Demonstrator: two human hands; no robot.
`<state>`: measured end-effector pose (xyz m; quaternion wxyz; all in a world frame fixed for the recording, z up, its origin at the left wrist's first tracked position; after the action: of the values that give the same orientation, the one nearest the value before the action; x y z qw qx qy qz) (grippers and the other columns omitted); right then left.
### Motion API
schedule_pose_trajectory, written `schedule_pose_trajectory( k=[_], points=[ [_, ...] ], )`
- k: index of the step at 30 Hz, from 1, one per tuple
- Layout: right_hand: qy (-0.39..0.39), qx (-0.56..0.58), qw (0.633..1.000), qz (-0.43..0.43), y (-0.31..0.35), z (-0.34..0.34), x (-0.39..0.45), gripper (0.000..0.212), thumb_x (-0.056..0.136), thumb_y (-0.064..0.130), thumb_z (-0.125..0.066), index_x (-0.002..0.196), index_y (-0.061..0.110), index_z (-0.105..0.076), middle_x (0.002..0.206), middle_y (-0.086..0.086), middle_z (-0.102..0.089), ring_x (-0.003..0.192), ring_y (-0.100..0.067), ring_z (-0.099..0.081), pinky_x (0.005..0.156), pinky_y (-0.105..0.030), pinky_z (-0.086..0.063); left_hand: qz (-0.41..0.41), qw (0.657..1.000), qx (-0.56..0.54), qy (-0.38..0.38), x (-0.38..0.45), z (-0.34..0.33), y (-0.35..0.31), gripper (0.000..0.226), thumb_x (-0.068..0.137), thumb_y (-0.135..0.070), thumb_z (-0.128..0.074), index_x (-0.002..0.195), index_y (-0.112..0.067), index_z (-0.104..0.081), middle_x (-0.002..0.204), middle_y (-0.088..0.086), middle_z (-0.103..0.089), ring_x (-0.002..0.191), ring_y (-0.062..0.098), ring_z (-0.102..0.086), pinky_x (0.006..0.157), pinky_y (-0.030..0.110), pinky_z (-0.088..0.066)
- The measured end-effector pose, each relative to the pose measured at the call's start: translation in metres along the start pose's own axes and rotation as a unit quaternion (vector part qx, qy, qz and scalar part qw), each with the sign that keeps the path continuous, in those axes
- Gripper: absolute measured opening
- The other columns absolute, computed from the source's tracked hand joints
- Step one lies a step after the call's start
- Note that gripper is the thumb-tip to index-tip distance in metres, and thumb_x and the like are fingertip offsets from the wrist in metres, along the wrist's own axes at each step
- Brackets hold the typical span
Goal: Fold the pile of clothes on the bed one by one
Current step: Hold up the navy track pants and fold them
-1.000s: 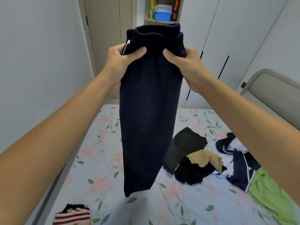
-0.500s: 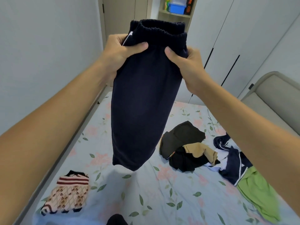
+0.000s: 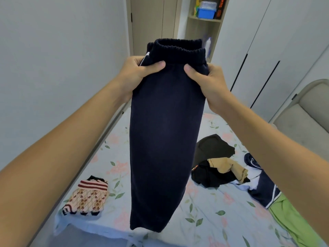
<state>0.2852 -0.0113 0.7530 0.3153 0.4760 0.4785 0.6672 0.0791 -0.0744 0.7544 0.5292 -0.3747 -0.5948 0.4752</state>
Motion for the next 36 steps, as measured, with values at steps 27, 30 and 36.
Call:
schedule_pose_trajectory(
  k=[27, 30, 36],
  points=[
    [-0.098, -0.269, 0.93, -0.232, -0.695, -0.062, 0.242, 0.052, 0.102, 0.031, -0.063, 0.149, 0.017, -0.046, 0.145, -0.009, -0.055, 0.133, -0.028, -0.053, 0.109, -0.044, -0.048, 0.212, 0.945, 0.244, -0.054, 0.291, 0.107, 0.706, 0.073, 0.095, -0.039, -0.071, 0.157, -0.022, -0.036, 0.147, 0.011, -0.047, 0.133, 0.028, -0.05, 0.109, 0.042, -0.045],
    [0.046, -0.393, 0.887, -0.236, -0.794, -0.095, 0.138, 0.059, 0.106, 0.031, -0.054, 0.16, 0.017, -0.033, 0.164, -0.007, -0.035, 0.151, -0.028, -0.029, 0.121, -0.042, -0.03, 0.291, 0.909, 0.294, 0.045, 0.176, 0.099, 0.839, 0.08, 0.094, -0.049, -0.067, 0.16, -0.021, -0.032, 0.152, 0.013, -0.046, 0.139, 0.032, -0.048, 0.114, 0.047, -0.044],
    [0.243, -0.474, 0.774, -0.343, -0.884, -0.13, -0.116, 0.076, 0.107, 0.041, -0.053, 0.167, 0.027, -0.008, 0.175, 0.006, 0.003, 0.162, -0.023, 0.001, 0.129, -0.045, -0.02, 0.403, 0.861, 0.308, 0.029, -0.103, 0.075, 0.915, 0.062, 0.093, -0.035, -0.073, 0.147, -0.023, -0.044, 0.131, -0.003, -0.046, 0.118, 0.02, -0.052, 0.101, 0.034, -0.046]
  ],
)
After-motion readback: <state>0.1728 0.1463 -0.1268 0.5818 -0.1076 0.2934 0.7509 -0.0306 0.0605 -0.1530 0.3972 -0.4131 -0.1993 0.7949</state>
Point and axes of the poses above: each hand's wrist, its own x-axis towards the middle knuckle, its own z-axis out of the back of the hand, y = z × x, the point moved 5 cm from there along x, towards the middle knuckle
